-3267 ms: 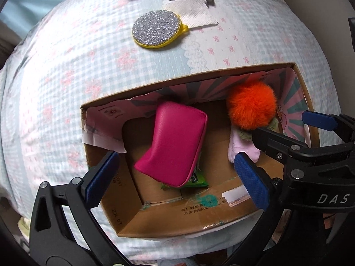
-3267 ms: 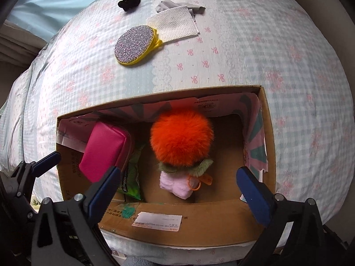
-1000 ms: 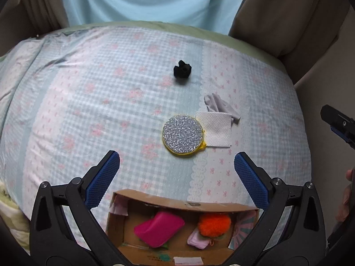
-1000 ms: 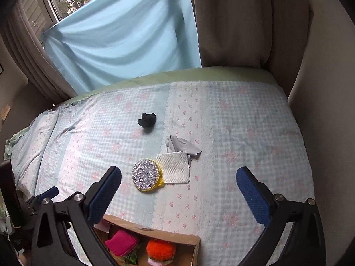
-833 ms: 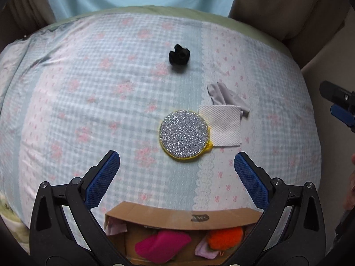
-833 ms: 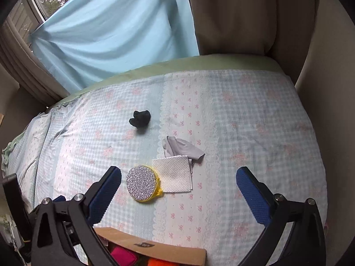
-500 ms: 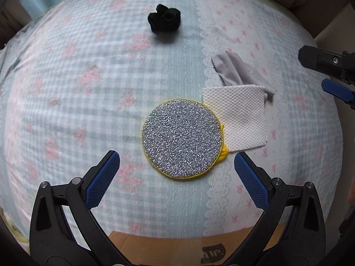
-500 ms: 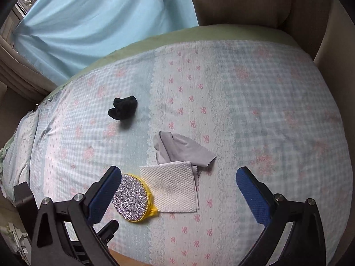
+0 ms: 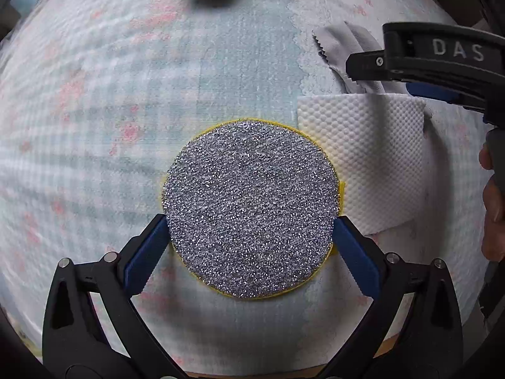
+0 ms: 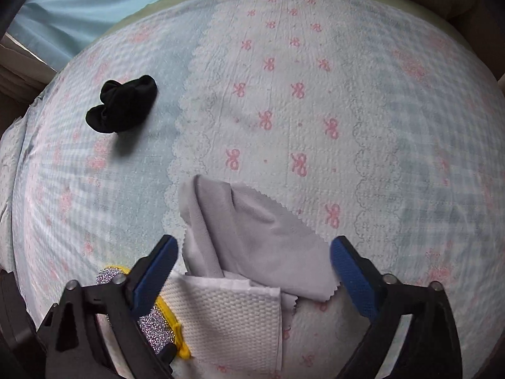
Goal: Organize soft objects
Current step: 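Grasp the glitter mirror with the left tool while the right grasps the grey cloth, then lift and carry the glitter mirror and grey cloth over the box with both tools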
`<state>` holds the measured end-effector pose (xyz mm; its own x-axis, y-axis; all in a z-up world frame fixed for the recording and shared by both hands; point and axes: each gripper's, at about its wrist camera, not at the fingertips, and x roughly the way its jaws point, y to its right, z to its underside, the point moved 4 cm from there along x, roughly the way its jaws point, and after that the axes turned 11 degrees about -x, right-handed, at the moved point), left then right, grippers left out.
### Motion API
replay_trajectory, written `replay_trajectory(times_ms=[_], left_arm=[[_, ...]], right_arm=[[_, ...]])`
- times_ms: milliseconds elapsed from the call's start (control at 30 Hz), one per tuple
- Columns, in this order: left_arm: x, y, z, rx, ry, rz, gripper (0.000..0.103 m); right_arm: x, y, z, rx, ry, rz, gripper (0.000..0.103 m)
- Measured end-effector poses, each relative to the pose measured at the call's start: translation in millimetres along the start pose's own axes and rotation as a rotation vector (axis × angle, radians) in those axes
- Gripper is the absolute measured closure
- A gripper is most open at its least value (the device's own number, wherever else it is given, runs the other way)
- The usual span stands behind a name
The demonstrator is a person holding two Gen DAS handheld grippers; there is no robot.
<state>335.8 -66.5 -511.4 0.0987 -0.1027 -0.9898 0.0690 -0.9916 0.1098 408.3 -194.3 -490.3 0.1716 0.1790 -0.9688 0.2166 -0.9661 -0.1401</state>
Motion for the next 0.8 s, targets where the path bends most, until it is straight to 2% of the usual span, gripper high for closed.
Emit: replay_trajectory(times_ms=[67, 133, 167, 267, 333, 400, 500, 800], left_arm=[[-0.6, 0.4, -0.1, 0.001, -0.002, 0.007, 0.009], [-3.6, 0.1, -0.4, -0.001, -0.001, 0.023, 0.018], [-5.2, 0.1, -0.4, -0.003, -0.003, 0.033, 0.027], [-9.5, 1.6, -0.4, -0.009, -0.006, 0.053, 0.055], [-12.6, 1.0, -3.0, -0.015, -0.004, 0.063, 0.064], [-15.2, -2.2, -6.2, -0.023, -0.002, 0.074, 0.068], [-20.2, -7.3, -10.6, -0.036, 0.003, 0.085, 0.070], [-53.0, -27.0, -23.1, -0.061, 0.055, 0.088, 0.071]], right_arm=[[4.7, -1.2, -0.7, -0.018, -0.012, 0.026, 0.029], [3.9, -4.7, -1.6, -0.050, -0.004, 0.046, 0.044], [3.2, -5.9, -1.8, -0.065, -0.007, 0.064, 0.047], [0.7, -8.2, -1.4, -0.076, -0.004, 0.068, 0.068], [-0.9, -9.1, -1.2, -0.079, 0.000, 0.050, 0.081], [-3.7, -10.7, 0.3, -0.082, 0.003, 0.030, 0.090], [-6.7, -12.4, 0.0, -0.081, 0.012, 0.010, 0.094], [-37.5, -4.1, -8.3, -0.064, 0.089, -0.004, 0.095]])
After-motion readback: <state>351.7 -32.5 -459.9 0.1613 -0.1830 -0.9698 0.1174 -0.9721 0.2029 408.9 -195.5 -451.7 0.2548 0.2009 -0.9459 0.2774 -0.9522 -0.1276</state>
